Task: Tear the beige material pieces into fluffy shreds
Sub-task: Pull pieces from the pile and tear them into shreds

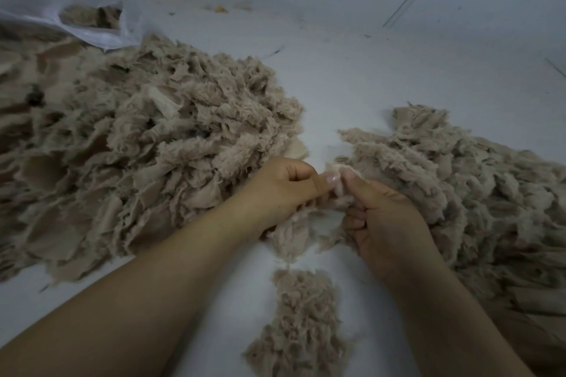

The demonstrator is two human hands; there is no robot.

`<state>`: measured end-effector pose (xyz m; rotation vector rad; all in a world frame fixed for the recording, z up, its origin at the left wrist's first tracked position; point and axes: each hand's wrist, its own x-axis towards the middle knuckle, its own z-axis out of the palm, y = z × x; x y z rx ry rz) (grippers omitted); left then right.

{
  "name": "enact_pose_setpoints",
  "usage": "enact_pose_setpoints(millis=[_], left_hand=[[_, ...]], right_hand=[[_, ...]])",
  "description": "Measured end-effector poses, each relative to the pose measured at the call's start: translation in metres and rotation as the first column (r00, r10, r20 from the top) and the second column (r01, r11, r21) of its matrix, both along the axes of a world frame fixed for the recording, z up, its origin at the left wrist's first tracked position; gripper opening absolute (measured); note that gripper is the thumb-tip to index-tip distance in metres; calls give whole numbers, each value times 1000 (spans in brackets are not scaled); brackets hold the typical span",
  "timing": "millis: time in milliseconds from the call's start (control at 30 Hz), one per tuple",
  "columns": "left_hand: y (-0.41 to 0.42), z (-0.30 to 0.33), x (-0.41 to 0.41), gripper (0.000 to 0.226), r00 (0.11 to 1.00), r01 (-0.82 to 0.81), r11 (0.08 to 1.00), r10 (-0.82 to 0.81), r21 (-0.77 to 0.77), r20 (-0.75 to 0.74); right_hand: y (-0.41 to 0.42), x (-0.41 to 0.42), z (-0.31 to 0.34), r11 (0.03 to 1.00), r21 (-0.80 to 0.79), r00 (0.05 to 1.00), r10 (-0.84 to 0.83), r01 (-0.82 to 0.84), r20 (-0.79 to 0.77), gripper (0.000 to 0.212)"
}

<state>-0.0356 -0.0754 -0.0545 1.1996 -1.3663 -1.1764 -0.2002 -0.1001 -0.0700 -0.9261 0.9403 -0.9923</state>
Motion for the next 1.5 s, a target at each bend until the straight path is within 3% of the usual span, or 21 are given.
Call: enact_pose_setpoints(millis=[67, 167, 300, 333, 433, 533, 600, 633, 733, 867, 933, 1033, 1167, 1200, 1267, 1367, 1500], left_hand=[[-2, -2, 1, 37, 996, -86, 996, 87, 14, -34], [-2, 0, 3, 17, 999, -12, 998, 14, 64, -43], [1, 1, 6, 39, 971, 175, 980, -187, 91, 150], [1, 0, 7, 40, 970, 176, 979, -190, 100, 154], [-1, 0, 4, 30, 998, -4, 997, 9, 75, -60], [-7, 5, 8, 21, 868, -366, 929, 320, -53, -381], [-10, 5, 9, 16, 832, -429, 902, 371, -55, -413], [-10, 3, 8, 19, 860, -432, 901, 393, -53, -325], [-8, -6, 4, 7, 927, -280, 950, 304, -135, 217], [-4, 3, 10, 29, 791, 9, 1000, -25, 28, 611], [-4, 11, 14, 24, 718, 72, 995, -99, 68, 688], [-2, 18, 21, 27, 687, 142, 978, -210, 155, 696], [-6, 15, 25, 19, 580, 130, 986, -160, 104, 799], [-7, 13, 22, 18, 604, 115, 992, -115, 57, 789], [-8, 6, 15, 23, 738, 39, 998, 7, -52, 675], [-8, 1, 6, 25, 936, -117, 984, 154, -134, 317], [-6, 5, -5, 30, 986, -167, 971, 164, -172, -32]], right_hand=[[0, 1, 1, 1000, 16, 999, -7, 6, 39, 29], [0, 0, 0, 1000, 23, 999, -1, 0, 38, 37], [1, -1, -2, 999, 36, 999, -9, 7, 37, 77], [1, -1, -1, 999, 35, 999, -12, 10, 43, 73], [0, 1, 0, 999, 32, 999, -33, 32, 36, 34], [-2, 2, -1, 998, 42, 999, -41, 40, 27, 28], [-2, 2, 0, 998, 49, 999, -42, 40, 27, 28], [-2, 2, 1, 998, 51, 999, -41, 40, 32, 29], [-2, 3, 1, 997, 54, 998, -50, 48, 42, 30], [-2, 4, 2, 996, 71, 998, -51, 47, 48, 29], [-2, 4, 2, 995, 85, 997, -62, 57, 49, 23], [-2, 4, 1, 993, 96, 996, -78, 72, 50, 25], [-3, 7, 3, 993, 91, 995, -80, 75, 57, 24], [-2, 6, 2, 993, 89, 995, -80, 75, 51, 24], [-1, 6, 2, 994, 80, 996, -81, 77, 41, 25], [1, 5, 3, 996, 68, 998, -58, 56, 35, 19], [1, 6, 5, 999, 47, 999, -9, 7, 42, 18]])
